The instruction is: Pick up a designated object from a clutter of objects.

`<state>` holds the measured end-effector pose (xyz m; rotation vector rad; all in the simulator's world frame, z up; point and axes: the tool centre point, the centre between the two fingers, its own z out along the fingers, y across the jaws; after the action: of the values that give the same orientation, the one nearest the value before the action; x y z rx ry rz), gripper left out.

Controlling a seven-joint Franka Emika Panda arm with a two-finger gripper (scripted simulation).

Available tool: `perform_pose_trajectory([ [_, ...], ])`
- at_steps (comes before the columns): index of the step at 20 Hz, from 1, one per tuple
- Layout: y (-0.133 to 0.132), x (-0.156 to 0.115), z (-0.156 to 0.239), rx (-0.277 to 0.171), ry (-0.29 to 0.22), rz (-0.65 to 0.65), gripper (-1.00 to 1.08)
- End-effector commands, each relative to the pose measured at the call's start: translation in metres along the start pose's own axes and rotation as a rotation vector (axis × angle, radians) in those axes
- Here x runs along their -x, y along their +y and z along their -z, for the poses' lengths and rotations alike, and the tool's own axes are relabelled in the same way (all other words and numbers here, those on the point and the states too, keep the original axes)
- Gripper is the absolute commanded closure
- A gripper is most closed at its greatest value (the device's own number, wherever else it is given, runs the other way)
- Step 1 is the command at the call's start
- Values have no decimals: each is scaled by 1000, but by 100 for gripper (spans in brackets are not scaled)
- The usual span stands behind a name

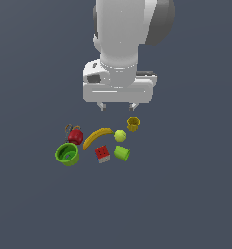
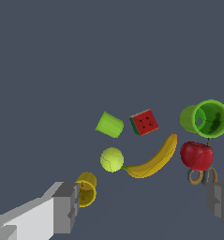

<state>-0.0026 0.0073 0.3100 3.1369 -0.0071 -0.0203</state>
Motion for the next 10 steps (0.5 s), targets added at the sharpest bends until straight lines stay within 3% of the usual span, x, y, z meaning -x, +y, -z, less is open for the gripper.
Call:
perform_pose_trajectory([
  [1,0,0,0,0,0,0,-20],
  [10,-5,-1,8,-10,6,0,-20],
])
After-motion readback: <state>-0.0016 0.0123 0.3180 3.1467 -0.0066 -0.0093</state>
